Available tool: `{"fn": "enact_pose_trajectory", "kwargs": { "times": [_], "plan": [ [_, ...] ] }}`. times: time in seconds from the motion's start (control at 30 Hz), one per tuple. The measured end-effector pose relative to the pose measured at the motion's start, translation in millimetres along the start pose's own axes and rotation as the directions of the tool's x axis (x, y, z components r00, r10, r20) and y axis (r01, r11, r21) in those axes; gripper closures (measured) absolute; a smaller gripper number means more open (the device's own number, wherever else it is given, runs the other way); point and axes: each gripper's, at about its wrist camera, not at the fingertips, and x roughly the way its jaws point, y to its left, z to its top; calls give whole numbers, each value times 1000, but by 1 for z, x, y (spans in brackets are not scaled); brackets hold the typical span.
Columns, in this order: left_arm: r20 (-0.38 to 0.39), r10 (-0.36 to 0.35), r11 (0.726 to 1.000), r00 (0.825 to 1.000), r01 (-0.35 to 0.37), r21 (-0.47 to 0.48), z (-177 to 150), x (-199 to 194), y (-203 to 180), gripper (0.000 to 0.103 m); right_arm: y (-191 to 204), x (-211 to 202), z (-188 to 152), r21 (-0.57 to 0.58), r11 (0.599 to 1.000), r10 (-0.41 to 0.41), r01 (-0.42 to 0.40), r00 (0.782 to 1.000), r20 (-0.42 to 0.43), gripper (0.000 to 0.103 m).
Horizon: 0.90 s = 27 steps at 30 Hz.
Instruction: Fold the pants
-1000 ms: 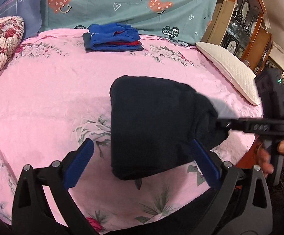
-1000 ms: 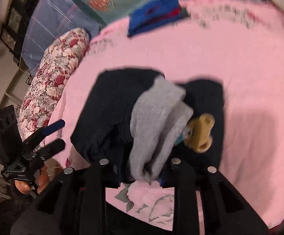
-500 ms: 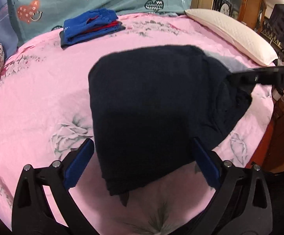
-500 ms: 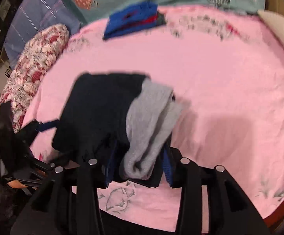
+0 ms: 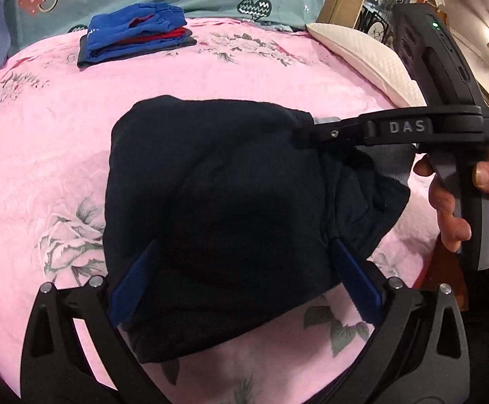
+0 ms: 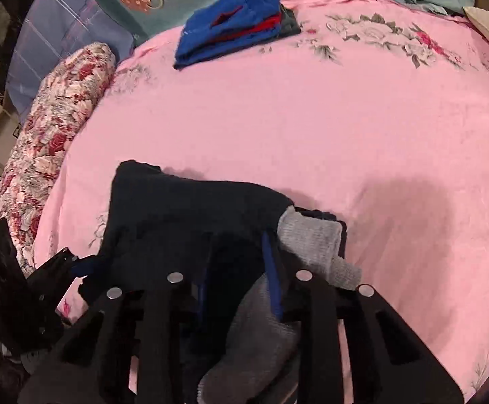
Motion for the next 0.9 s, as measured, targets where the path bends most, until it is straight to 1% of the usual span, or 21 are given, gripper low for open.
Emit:
{"fn": "enact_pose_trajectory", "kwargs": {
  "times": [0.07, 0.1, 0.17, 0.23, 0.27, 0.3, 0.33, 0.37, 0.47, 0.5, 0.53, 0.57, 0.6, 0.63, 0.67, 0.7, 0.77, 0.8, 0.83, 0.87, 0.9],
  "plan": [
    [26, -27, 1000, 999, 27, -7, 5, -18, -1, 2, 9, -26, -1, -26, 1000, 19, -18, 999, 51, 69],
    [52, -46, 999, 998, 47, -5, 7, -26, -3, 2, 9, -26, -1, -26, 1000, 19, -18, 999, 51, 68],
    [121, -66, 998, 990, 65, 12, 12, -41, -6, 2, 17, -46, -8, -75, 997, 10, -4, 997, 79, 67],
    [137, -71, 997, 988, 72, -4, 17, -39, -4, 2, 16, -45, -21, -85, 996, -22, 24, 1000, 22, 67],
    [112, -61, 997, 992, 65, -33, 22, -26, 3, 2, 12, -39, -29, -90, 995, -45, 44, 999, -7, 67],
    [67, -27, 998, 997, 31, -50, 28, -7, 8, 2, 8, -30, -35, -96, 993, -71, 68, 997, -27, 66],
    [4, 33, 997, 999, -32, -76, 31, 15, 17, 2, 1, -22, -41, -89, 993, -80, 77, 996, -35, 66],
    [-39, 36, 992, 999, -40, -117, 31, 32, 28, 2, -3, -19, -46, -79, 995, -71, 69, 997, -22, 66],
    [-23, 14, 991, 1000, -17, -129, 36, 21, 26, 2, 7, -41, -51, -100, 994, -50, 53, 998, 32, 66],
    [2, -8, 992, 1000, 8, -122, 39, 13, 24, 2, 12, -51, -53, -126, 991, -43, 50, 998, 54, 65],
    [22, 4, 994, 1000, -1, -109, 41, 9, 24, 2, 14, -56, -56, -150, 986, -57, 66, 997, 61, 65],
    [3, 36, 993, 999, -35, -113, 40, 17, 29, 2, 12, -51, -57, -149, 985, -78, 83, 996, 42, 64],
    [-40, 34, 990, 999, -39, -137, 37, 28, 34, 2, 5, -39, -58, -137, 986, -92, 91, 996, 1, 64],
    [-62, 21, 986, 998, -32, -165, 33, 36, 40, 2, -3, -29, -60, -120, 989, -91, 89, 996, -16, 64],
    [-48, 26, 986, 998, -33, -166, 33, 34, 40, 2, -5, -29, -60, -112, 991, -80, 79, 997, -5, 64],
    [-39, 9, 985, 999, -16, -174, 33, 27, 39, 2, -3, -35, -59, -112, 991, -73, 73, 997, 4, 63],
    [-13, -64, 978, 998, 60, -200, 33, 11, 43, 2, 0, -58, -57, -104, 994, -10, 15, 998, 56, 54],
    [15, -105, 972, 994, 106, -212, 31, -3, 46, 2, -4, -71, -55, -87, 996, 9, -1, 996, 91, 37],
    [34, -114, 968, 993, 119, -221, 29, -12, 52, 2, -8, -79, -54, -69, 998, 7, 1, 993, 114, 17],
    [45, -108, 963, 993, 116, -243, 25, -20, 62, 2, -17, -85, -54, -37, 999, -1, 6, 990, 141, 10],
    [41, -111, 956, 993, 118, -267, 22, -22, 72, 2, -29, -86, -53, -4, 1000, -12, 13, 988, 153, 8]
  ]
}}
